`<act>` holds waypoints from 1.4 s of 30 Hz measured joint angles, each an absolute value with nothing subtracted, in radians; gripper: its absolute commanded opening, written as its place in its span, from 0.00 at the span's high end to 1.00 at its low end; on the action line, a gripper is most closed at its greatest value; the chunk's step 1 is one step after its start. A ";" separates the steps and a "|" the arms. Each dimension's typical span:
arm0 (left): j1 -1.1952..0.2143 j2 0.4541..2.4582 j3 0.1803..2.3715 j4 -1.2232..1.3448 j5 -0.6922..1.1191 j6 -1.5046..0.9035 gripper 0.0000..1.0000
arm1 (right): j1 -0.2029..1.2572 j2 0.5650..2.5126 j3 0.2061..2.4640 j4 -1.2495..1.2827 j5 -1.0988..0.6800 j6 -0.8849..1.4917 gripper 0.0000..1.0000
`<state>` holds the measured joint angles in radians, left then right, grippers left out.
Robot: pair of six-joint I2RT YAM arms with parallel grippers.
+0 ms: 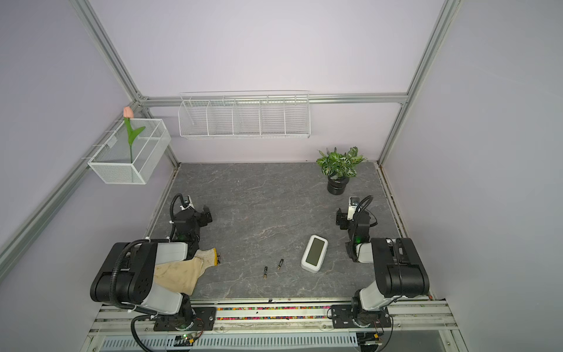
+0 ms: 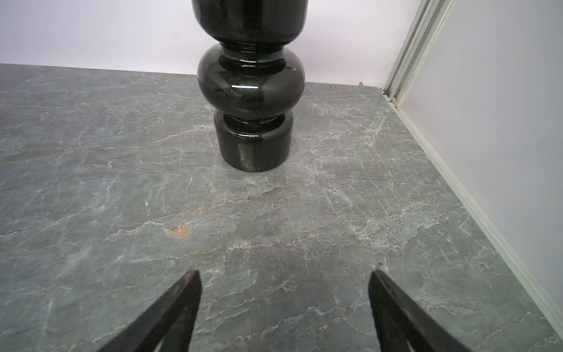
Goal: Insert the battery into the alarm
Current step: Adjust the alarm at the center of the board.
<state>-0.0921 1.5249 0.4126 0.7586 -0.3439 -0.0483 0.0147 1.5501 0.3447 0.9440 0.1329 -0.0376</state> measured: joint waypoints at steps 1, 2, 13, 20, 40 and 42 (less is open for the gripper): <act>-0.092 1.525 0.413 0.759 -0.344 -0.048 0.00 | 0.015 1.551 0.345 0.944 0.133 -0.038 0.11; -0.092 1.525 0.413 0.759 -0.344 -0.048 0.00 | 0.015 1.551 0.345 0.944 0.133 -0.038 0.11; -0.092 1.525 0.413 0.759 -0.344 -0.048 0.00 | 0.015 1.550 0.345 0.944 0.133 -0.038 0.11; -0.093 1.525 0.413 0.759 -0.345 -0.048 0.00 | 0.015 1.550 0.345 0.944 0.133 -0.037 0.11; -0.268 0.978 0.880 -0.064 -0.127 -0.421 0.13 | -0.014 0.795 0.321 0.291 0.335 0.423 0.11; -0.402 1.012 0.902 -0.149 -0.119 -0.474 0.13 | -0.020 0.779 0.310 0.221 0.327 0.473 0.11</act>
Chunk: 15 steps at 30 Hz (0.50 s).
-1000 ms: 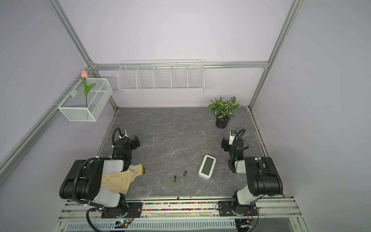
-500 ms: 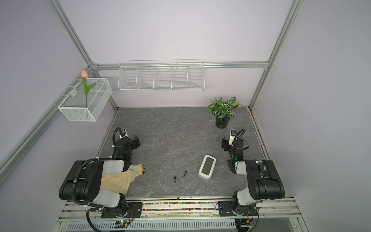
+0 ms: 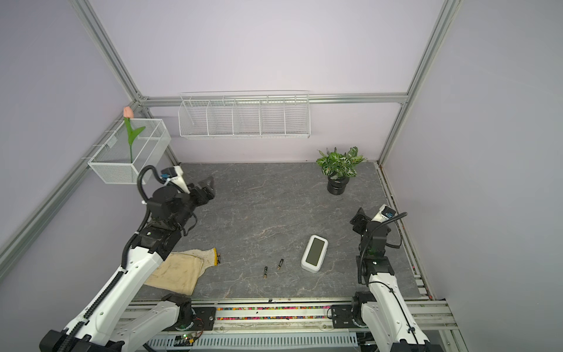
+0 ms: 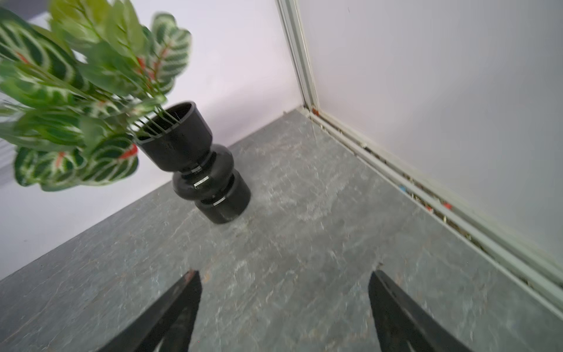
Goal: Insert the battery into the alarm
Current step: Adjust the alarm at the center of the board.
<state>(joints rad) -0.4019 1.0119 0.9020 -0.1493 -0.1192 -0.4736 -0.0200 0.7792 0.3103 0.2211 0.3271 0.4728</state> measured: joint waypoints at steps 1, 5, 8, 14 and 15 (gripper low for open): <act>-0.487 1.046 0.916 -0.191 -0.123 -0.497 0.12 | -0.022 0.778 0.303 0.189 0.321 0.495 0.11; -0.809 1.244 1.025 -0.336 -0.146 -0.590 0.00 | -0.027 0.750 0.279 0.073 0.281 0.536 0.11; -0.975 1.429 1.153 -0.398 -0.143 -0.648 0.00 | -0.028 0.691 0.259 0.048 0.231 0.549 0.11; -1.161 1.804 1.467 -0.523 -0.134 -0.705 0.00 | -0.028 0.595 0.265 -0.081 0.181 0.577 0.11; -1.174 1.850 1.509 -0.548 -0.131 -0.713 0.00 | -0.028 0.580 0.270 -0.118 0.179 0.580 0.11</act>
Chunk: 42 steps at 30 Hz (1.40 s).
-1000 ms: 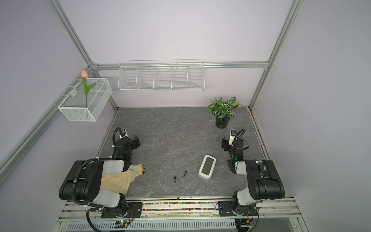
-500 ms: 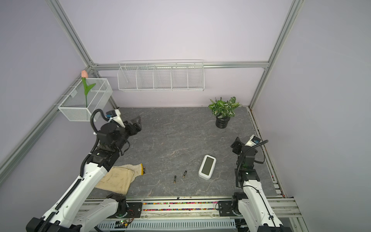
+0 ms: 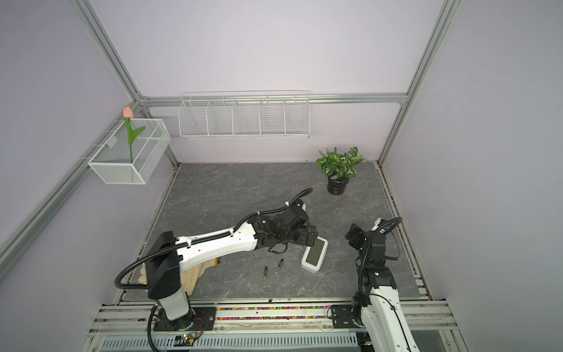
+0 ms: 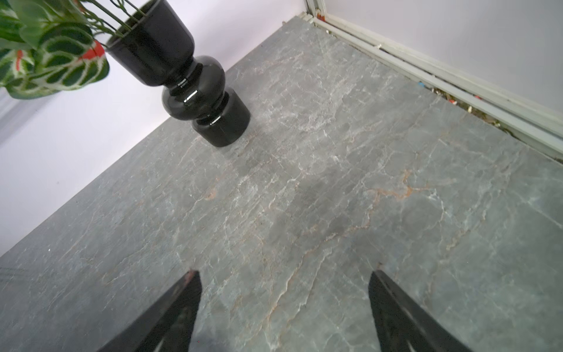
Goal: Insert the battery into the alarm
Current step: Adjust the alarm at the center of the board.
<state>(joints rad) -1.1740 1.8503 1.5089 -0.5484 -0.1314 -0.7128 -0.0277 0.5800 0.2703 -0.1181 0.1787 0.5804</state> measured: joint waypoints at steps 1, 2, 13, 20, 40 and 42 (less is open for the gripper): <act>-1.185 1.897 1.543 -0.567 -0.128 -0.722 0.01 | -0.028 0.565 0.273 -0.150 0.179 0.581 0.11; -1.190 1.926 1.566 -0.585 -0.125 -0.727 0.00 | -0.028 0.552 0.274 -0.174 0.180 0.584 0.11; -1.274 2.149 1.803 -0.809 -0.126 -0.763 0.00 | -0.028 0.467 0.274 -0.337 0.205 0.622 0.11; -1.296 2.197 1.875 -0.889 -0.134 -0.787 0.01 | -0.028 0.466 0.274 -0.365 0.210 0.630 0.11; -1.316 2.266 1.908 -0.978 -0.152 -0.823 0.05 | -0.028 0.462 0.274 -0.378 0.212 0.640 0.11; -1.316 2.273 1.911 -0.978 -0.152 -0.824 0.05 | -0.028 0.462 0.274 -0.378 0.212 0.640 0.11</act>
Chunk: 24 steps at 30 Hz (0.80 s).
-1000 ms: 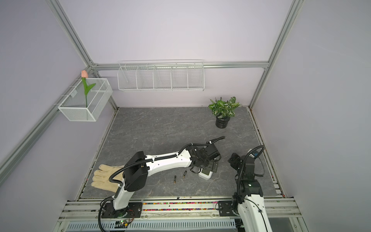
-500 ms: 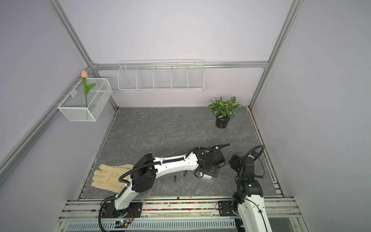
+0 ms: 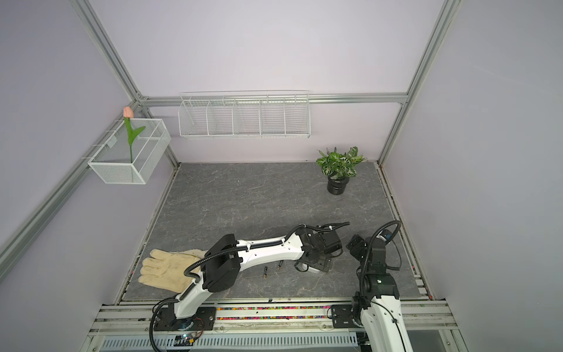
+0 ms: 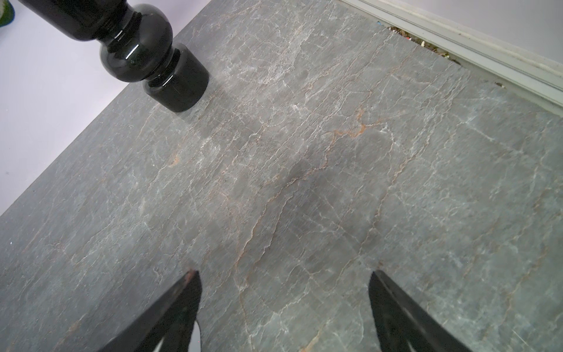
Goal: Insert the battery into the alarm
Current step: Adjust the alarm at the center of the board.
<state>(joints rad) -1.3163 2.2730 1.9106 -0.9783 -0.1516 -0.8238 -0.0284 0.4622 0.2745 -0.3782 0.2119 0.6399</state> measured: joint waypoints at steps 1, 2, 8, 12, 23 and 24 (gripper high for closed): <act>-1.316 2.278 1.911 -0.978 -0.152 -0.826 0.05 | -0.028 0.462 0.274 -0.378 0.212 0.640 0.11; -1.316 2.281 1.911 -0.978 -0.151 -0.826 0.06 | -0.028 0.462 0.274 -0.378 0.212 0.640 0.11; -1.316 2.290 1.912 -0.977 -0.139 -0.826 0.14 | -0.028 0.462 0.274 -0.378 0.212 0.640 0.11; -1.316 2.290 1.911 -0.976 -0.133 -0.827 0.18 | -0.028 0.462 0.273 -0.377 0.209 0.640 0.11; -1.299 2.221 1.824 -0.905 -0.122 -0.826 0.20 | -0.028 0.471 0.286 -0.366 0.058 0.637 0.11; -1.293 2.185 1.777 -0.868 -0.112 -0.825 0.20 | -0.028 0.476 0.299 -0.374 0.023 0.640 0.11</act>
